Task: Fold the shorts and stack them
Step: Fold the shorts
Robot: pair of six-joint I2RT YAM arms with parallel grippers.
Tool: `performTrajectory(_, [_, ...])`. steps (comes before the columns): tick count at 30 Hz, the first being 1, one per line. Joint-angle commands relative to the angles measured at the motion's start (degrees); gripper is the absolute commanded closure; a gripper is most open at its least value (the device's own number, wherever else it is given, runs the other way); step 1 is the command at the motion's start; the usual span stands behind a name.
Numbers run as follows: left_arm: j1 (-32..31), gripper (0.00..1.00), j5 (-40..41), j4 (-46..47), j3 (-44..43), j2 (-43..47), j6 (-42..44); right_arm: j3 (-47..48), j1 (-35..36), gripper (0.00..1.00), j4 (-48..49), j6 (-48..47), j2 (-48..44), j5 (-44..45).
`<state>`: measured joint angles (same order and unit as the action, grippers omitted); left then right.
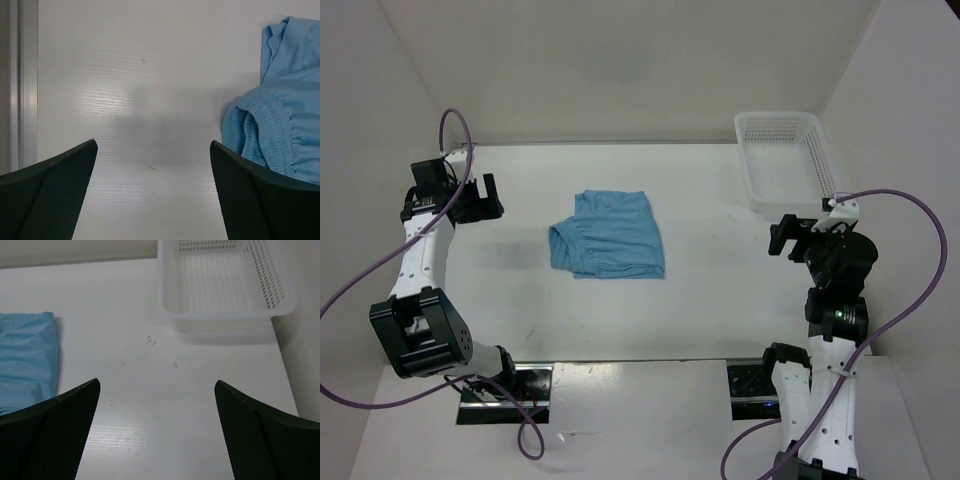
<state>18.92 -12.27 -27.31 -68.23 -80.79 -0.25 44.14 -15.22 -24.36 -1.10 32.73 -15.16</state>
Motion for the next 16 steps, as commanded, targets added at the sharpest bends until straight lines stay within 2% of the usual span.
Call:
performTrajectory(1, [-0.02,0.0,-1.44,2.09,0.64,0.29,0.25,-0.81,-0.95,0.0,2.12,1.89,-1.35,1.79])
performTrajectory(14, [-0.02,0.0,-3.46,3.23,2.75,3.54,0.25,-3.18,-3.32,0.0,3.35,3.04,-11.63,-1.01])
performTrajectory(16, [-0.02,0.0,-1.37,3.23,2.75,3.54,0.25,-3.18,-3.32,0.0,3.35,3.04,-13.03,-1.01])
